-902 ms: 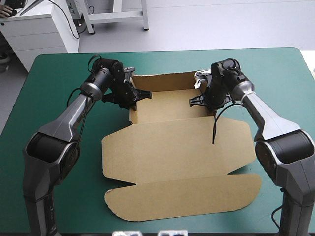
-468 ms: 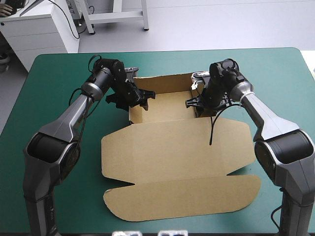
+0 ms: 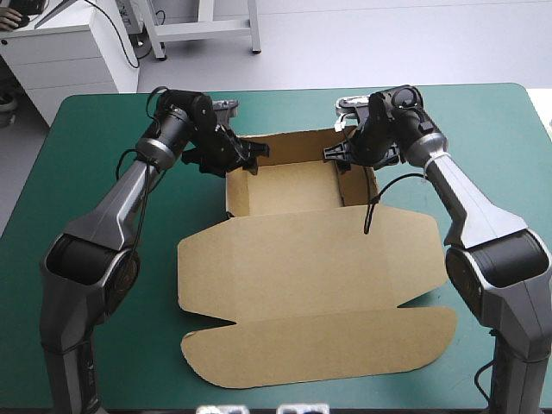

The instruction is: Fold the box

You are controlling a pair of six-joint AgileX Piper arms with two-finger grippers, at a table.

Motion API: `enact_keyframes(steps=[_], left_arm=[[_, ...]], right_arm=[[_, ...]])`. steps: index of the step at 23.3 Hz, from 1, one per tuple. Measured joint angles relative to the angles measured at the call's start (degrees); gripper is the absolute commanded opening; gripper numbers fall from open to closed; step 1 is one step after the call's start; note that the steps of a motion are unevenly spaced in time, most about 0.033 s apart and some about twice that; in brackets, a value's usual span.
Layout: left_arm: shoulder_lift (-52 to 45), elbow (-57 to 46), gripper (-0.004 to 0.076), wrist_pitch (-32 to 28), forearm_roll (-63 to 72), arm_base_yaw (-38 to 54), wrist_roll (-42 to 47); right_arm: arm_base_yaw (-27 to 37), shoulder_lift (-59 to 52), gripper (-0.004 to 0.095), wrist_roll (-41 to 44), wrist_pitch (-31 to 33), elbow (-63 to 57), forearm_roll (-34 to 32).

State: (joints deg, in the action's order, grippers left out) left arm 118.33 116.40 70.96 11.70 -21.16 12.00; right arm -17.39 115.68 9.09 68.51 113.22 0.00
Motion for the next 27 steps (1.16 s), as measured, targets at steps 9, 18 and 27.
enact_keyframes(steps=[9,18,27], left_arm=[[-14.35,7.95,-0.0008,0.10,0.54,3.30,-6.04],[-35.29,-11.21,-0.0008,0.10,-1.36,3.30,-10.11],[-58.17,-38.60,-0.0008,-1.07,-1.65,3.30,-11.65]], right_arm=[[-0.04,-2.96,0.0649,-1.05,2.88,8.78,-4.03],[-0.04,-10.17,0.0647,-3.58,2.88,8.07,-4.03],[-0.04,-10.49,0.0647,-4.95,1.01,-4.04,-3.96]])
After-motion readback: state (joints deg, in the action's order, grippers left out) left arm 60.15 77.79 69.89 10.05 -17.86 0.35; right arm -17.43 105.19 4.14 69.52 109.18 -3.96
